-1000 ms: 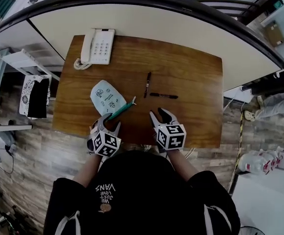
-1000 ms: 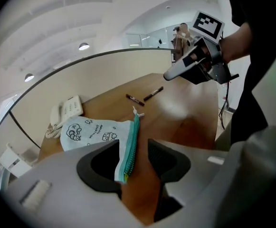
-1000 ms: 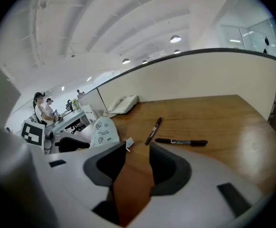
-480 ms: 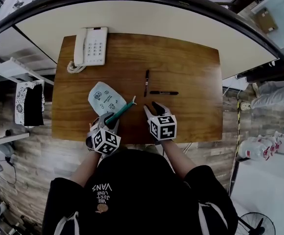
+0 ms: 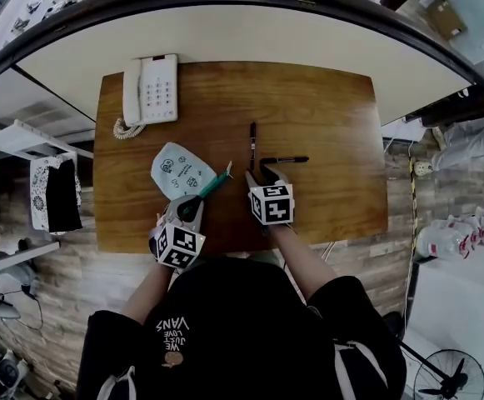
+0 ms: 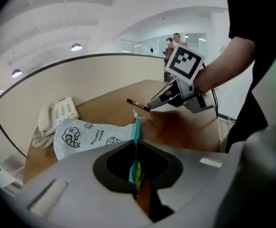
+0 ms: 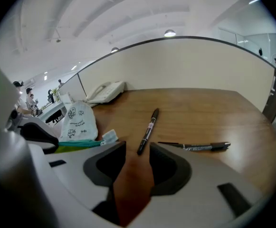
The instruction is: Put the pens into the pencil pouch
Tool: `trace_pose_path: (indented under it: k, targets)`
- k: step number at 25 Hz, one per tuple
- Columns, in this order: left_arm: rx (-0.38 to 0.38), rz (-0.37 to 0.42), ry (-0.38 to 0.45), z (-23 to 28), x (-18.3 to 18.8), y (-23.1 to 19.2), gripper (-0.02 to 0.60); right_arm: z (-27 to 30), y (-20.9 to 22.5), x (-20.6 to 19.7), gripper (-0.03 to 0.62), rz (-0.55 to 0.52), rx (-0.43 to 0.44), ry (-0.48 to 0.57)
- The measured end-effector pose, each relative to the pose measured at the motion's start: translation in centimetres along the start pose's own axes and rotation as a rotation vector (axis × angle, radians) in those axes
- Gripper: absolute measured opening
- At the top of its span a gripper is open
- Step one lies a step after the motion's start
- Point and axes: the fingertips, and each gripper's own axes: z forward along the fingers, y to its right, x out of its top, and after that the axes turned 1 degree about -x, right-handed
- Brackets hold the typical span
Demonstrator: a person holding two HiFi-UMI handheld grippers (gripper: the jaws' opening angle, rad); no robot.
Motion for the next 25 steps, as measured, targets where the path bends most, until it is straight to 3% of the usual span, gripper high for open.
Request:
trace_pose_path:
  k: [8,14,16,18,25]
  targets:
    - [0.031,-0.059,0.085,-0.9,2.4,-1.6,0.029,2.5,0.9,0.2,0.145,0.005,-0.051,-0.029]
    - [0.059,-0.089,0.122,-1.9,3.6,-2.2,0.029,2.5,0.4,0.2,0.114,-0.150,-0.082,-0.045]
    - [0.070,-0.096,0.124,-2.1,3.8,-2.4,0.029,2.6,0.0,0.2,0.076,-0.194,-0.070,-0.048]
    - [0.079,-0.101,0.126,-2.3,4.0,-2.4,0.029,2.7,-0.3,0.2,0.046,-0.188,-0.065,-0.049]
    - [0.107,-0.123,0.123,-2.4,3.7,-2.2,0.029,2.0,0.0,-0.1,0.043,-0.142,-0.034,-0.052]
